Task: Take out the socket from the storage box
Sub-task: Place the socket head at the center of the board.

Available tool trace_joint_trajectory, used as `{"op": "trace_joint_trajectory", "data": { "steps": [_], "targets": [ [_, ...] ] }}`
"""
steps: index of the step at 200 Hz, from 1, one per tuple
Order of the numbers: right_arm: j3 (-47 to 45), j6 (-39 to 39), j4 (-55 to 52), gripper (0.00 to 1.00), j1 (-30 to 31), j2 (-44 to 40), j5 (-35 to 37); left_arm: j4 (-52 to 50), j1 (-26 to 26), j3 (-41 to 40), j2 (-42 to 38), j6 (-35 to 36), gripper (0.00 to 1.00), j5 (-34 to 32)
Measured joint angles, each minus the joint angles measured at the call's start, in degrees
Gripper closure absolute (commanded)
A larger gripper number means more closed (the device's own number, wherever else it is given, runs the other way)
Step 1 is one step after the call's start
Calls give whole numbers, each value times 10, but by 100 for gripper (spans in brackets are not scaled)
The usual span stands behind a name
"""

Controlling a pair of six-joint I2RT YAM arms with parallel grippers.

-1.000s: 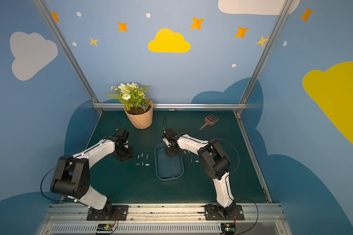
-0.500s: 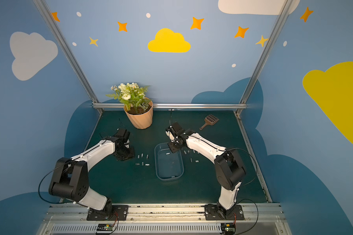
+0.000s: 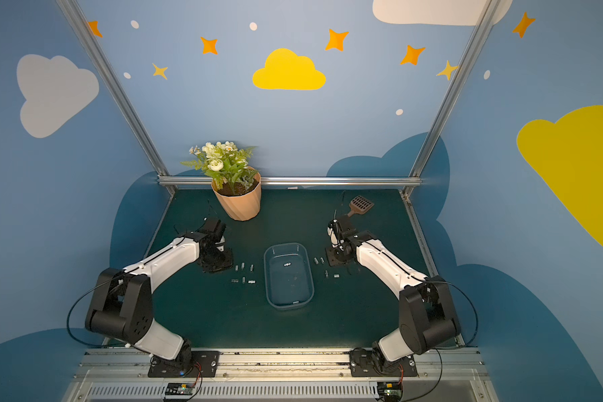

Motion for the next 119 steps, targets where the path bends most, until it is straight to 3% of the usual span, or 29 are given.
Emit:
{"op": "trace_joint_trajectory", "data": {
  "steps": [46, 119],
  "targets": [
    [-42, 20, 9, 91, -49, 14, -12, 0, -6, 0, 2, -2, 57, 2],
    [-35, 52, 11, 91, -69, 68, -28, 0, -9, 0, 2, -3, 57, 2]
  ]
}}
